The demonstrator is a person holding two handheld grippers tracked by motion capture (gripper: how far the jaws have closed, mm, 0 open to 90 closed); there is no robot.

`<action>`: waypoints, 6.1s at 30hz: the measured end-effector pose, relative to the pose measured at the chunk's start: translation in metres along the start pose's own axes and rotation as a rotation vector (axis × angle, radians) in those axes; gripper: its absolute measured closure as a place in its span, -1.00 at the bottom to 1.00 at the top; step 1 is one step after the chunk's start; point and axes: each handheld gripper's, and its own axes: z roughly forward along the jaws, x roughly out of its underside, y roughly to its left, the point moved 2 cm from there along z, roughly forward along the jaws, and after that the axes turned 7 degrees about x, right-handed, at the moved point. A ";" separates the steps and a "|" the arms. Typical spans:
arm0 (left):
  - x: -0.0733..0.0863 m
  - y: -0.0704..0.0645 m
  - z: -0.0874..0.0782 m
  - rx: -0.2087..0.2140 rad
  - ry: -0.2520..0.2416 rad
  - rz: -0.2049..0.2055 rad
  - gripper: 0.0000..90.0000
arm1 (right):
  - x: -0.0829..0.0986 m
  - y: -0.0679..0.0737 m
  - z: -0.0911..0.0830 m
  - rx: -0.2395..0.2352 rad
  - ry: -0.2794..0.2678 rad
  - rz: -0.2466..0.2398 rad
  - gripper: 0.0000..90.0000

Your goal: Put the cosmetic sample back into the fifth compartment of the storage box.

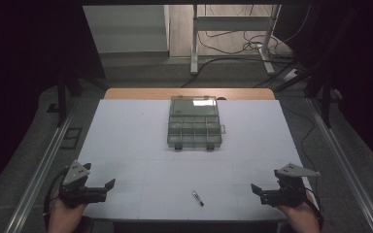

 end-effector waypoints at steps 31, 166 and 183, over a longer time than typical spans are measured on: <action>0.002 0.001 -0.005 0.029 -0.030 -0.014 -1.00 | -0.007 0.010 0.010 -0.060 0.032 -0.058 -1.00; 0.002 0.002 -0.005 0.045 -0.028 -0.007 -0.99 | -0.062 0.131 0.100 -0.345 0.216 -0.305 0.78; 0.002 0.001 -0.004 0.048 -0.027 -0.005 -0.99 | -0.082 0.120 0.109 -0.328 0.173 -0.259 0.78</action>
